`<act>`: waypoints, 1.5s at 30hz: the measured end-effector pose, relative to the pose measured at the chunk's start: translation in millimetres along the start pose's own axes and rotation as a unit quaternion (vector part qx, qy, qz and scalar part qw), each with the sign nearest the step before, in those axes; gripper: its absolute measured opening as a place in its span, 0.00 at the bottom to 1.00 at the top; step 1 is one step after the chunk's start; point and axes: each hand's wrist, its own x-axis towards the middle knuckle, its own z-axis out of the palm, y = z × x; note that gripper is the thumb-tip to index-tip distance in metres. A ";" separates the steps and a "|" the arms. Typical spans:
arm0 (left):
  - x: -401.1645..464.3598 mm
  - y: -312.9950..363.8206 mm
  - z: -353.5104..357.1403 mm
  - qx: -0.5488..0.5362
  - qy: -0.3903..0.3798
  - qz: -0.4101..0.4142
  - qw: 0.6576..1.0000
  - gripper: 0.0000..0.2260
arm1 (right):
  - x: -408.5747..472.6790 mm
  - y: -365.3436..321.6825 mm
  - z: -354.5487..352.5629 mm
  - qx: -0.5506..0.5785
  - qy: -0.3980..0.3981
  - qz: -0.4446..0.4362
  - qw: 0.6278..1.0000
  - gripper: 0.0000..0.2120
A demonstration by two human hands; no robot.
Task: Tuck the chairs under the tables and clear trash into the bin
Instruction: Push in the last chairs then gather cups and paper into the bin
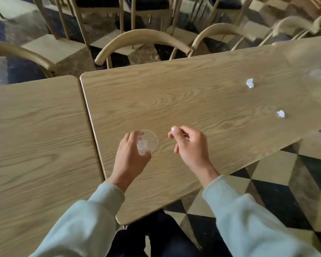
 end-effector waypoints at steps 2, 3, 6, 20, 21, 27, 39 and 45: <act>-2.8 10.0 8.1 -0.005 -0.025 0.010 1.000 0.27 | -13.3 10.9 -26.5 -0.003 0.054 0.047 0.997 0.17; -1.4 16.1 11.8 -0.006 -0.031 0.015 0.999 0.27 | -18.4 15.2 -39.1 -0.006 0.073 0.064 0.995 0.18; 4.2 40.3 25.6 -0.009 -0.053 0.036 0.998 0.26 | -28.3 29.2 -74.6 -0.018 0.107 0.109 0.988 0.19; 25.2 121.3 91.1 0.032 -0.124 0.117 0.985 0.26 | 5.0 94.1 -153.9 0.018 0.163 0.159 0.973 0.10; 29.1 129.6 101.0 0.035 -0.122 0.117 0.985 0.26 | 12.5 100.6 -160.8 0.019 0.158 0.158 0.974 0.10; 71.1 185.9 182.1 0.058 -0.113 0.105 0.986 0.26 | 74.6 147.6 -225.2 0.046 0.142 0.164 0.975 0.09; 146.8 314.4 384.4 0.089 -0.151 0.076 0.982 0.26 | 233.1 291.8 -398.2 -0.094 0.140 0.206 0.964 0.15; 164.4 314.9 405.4 0.105 -0.152 0.066 0.980 0.26 | 268.3 328.2 -409.4 -0.180 0.113 0.177 0.961 0.13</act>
